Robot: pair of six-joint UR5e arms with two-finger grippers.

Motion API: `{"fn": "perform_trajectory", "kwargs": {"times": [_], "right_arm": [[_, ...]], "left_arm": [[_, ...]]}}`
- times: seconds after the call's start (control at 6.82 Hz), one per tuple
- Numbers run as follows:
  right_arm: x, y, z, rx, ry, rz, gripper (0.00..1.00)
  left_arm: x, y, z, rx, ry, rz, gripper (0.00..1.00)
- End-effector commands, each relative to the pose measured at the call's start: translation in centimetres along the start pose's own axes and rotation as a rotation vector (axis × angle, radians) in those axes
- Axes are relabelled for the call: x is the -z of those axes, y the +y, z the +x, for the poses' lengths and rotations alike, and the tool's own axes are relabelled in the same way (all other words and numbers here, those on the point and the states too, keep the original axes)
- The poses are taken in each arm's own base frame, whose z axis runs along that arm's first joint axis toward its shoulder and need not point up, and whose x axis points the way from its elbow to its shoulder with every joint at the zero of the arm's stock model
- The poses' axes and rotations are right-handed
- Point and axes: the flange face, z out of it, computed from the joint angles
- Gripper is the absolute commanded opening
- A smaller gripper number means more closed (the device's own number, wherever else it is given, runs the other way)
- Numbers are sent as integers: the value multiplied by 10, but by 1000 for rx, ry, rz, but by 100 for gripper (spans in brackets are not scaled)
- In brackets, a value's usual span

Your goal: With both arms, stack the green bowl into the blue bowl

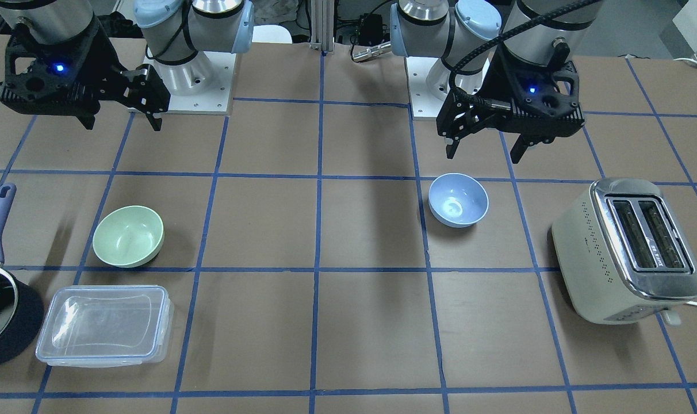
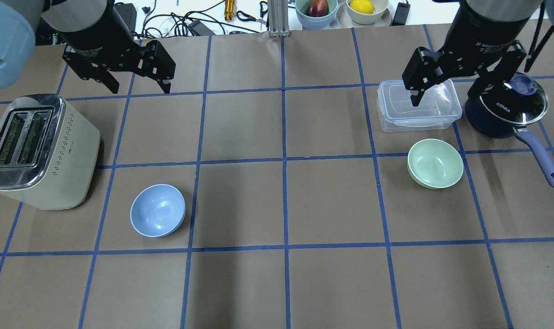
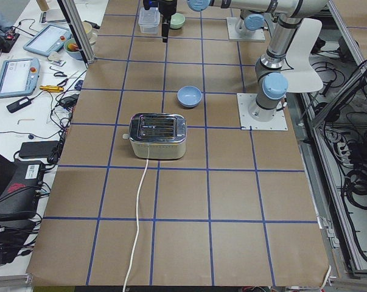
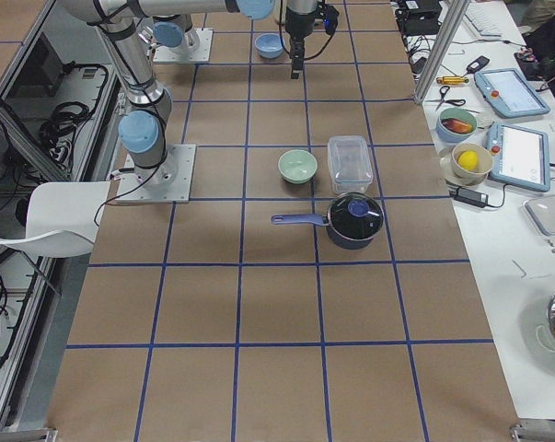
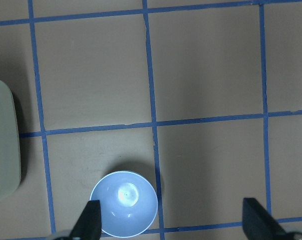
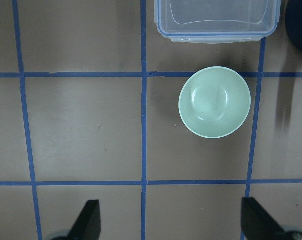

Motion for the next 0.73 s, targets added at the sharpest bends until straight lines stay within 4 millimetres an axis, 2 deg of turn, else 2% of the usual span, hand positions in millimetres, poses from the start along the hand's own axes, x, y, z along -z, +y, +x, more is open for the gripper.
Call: {"fn": "perform_trajectory", "kwargs": {"times": [0.0,0.15,0.29,0.44,0.59], "right_arm": [[-2,-1,2,-4,0,-5,100],[-10,-10,12,-2,-1,-21,100],[-11,-18,39,30,-7,-9,100],[-30,-35,92,18,-22,-47,100],[-47,-45,147,-68,-45,-72,100]], "left_arm": [[1,2,0,0,-3,2,100],[0,10,0,-5,-2,-8,100],[-38,27,-5,-30,7,-82,100],[-102,39,-5,-17,13,-171,100],[-161,61,-3,-26,19,-204,100]]}}
